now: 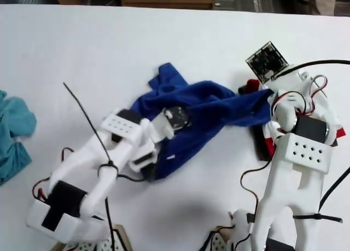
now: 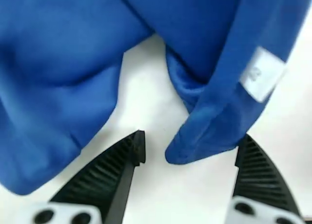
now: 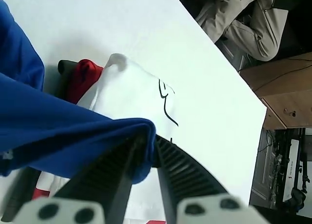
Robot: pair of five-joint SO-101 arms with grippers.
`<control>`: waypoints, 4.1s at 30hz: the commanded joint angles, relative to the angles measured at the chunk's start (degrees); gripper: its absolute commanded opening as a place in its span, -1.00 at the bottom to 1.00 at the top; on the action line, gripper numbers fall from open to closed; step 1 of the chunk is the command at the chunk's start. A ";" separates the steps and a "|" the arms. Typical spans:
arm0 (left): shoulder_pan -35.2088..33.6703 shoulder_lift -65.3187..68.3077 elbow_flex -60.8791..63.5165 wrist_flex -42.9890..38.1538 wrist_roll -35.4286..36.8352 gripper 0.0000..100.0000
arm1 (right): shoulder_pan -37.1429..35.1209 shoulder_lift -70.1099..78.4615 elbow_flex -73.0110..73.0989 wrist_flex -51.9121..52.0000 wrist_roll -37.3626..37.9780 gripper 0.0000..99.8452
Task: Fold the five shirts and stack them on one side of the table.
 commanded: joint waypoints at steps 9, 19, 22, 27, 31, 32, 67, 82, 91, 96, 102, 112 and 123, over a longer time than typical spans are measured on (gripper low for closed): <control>-0.53 -0.70 -5.05 3.78 -0.09 -0.56 | -1.89 -0.31 -1.32 -0.31 -0.26 -0.96; -0.53 -0.70 -8.48 6.15 -2.90 -0.49 | -2.33 -0.13 -1.49 -0.66 -0.26 -0.96; -0.44 -0.44 -9.01 6.07 -3.16 -0.49 | -2.33 -0.13 -1.49 -0.66 -0.26 -0.96; -1.58 -0.44 -12.35 6.24 -4.40 -0.49 | -2.33 -0.13 -1.49 -0.66 -0.26 -0.96; -1.58 -0.18 -11.38 6.24 -4.66 -0.49 | -2.33 -0.48 -1.49 -0.66 -0.09 -0.96; -1.58 -0.18 -10.95 6.07 -4.75 -0.49 | -2.33 -0.48 -1.49 -0.66 -0.09 -0.96; -7.56 -0.79 -25.36 17.41 -1.32 -0.95 | -5.32 -0.84 -3.87 -3.74 -7.82 -0.96; -18.55 -14.07 -69.49 38.33 -1.23 -0.96 | -10.59 -1.98 -33.93 1.98 -20.48 -0.96; -19.08 -30.68 -56.57 38.24 1.14 -0.96 | -12.97 -3.21 -48.62 3.38 -21.01 -0.96; -19.08 -38.86 -54.73 37.63 1.23 -0.96 | -13.14 -5.58 -55.74 6.20 -21.01 -0.96; -19.16 -44.57 -54.20 37.10 1.23 -0.96 | -13.23 -9.89 -59.08 5.85 -21.01 -0.96; -25.67 -48.70 -55.78 37.01 0.79 -0.96 | -16.31 -14.90 -58.99 7.60 -24.62 -0.96; -34.99 -49.32 -49.27 36.92 -5.71 -0.96 | -18.42 -6.99 -58.81 11.91 -26.29 -0.96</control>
